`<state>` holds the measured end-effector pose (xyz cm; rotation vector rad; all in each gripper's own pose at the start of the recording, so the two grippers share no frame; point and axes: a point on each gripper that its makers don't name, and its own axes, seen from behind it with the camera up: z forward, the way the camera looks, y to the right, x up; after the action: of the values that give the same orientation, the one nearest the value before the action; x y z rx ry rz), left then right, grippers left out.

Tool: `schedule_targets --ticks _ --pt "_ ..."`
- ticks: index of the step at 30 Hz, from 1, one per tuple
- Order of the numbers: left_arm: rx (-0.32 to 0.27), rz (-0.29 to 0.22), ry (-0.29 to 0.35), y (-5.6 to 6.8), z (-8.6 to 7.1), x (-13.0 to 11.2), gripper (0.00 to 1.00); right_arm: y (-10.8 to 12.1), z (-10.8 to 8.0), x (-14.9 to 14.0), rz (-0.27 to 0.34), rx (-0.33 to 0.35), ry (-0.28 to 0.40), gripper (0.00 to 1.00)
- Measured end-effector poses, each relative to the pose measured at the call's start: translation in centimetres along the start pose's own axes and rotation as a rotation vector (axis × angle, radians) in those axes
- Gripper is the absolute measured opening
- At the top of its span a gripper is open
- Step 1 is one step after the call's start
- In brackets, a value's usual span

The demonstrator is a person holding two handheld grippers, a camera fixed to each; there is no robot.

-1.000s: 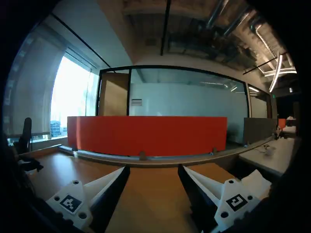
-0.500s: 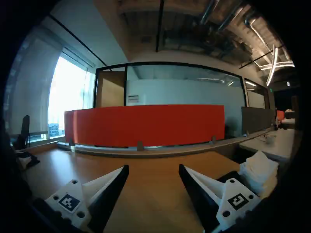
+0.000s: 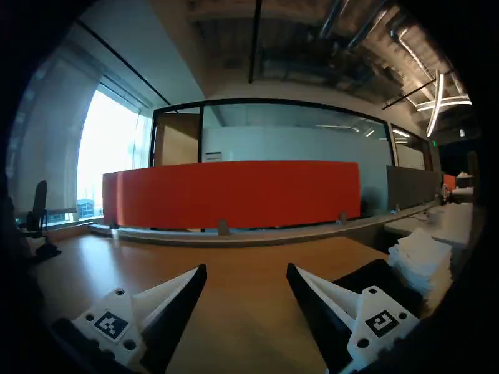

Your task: Fold towel

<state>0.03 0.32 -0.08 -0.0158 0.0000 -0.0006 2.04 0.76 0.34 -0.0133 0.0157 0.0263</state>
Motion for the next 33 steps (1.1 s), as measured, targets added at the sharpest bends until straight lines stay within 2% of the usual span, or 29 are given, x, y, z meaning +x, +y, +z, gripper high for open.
schedule_targets --ticks 12,21,33 --pt "0.000 0.000 0.000 0.0 0.1 0.0 0.98 -1.0 0.3 -1.7 -0.030 0.019 -0.029 0.99" --pt "0.000 0.000 0.000 0.0 0.0 0.0 0.98 -0.5 0.4 -2.2 -0.060 -0.004 -0.035 0.99" --pt "0.000 0.000 0.000 0.1 0.0 0.0 0.98 -0.6 -0.2 -2.0 -0.030 0.004 -0.016 0.99"
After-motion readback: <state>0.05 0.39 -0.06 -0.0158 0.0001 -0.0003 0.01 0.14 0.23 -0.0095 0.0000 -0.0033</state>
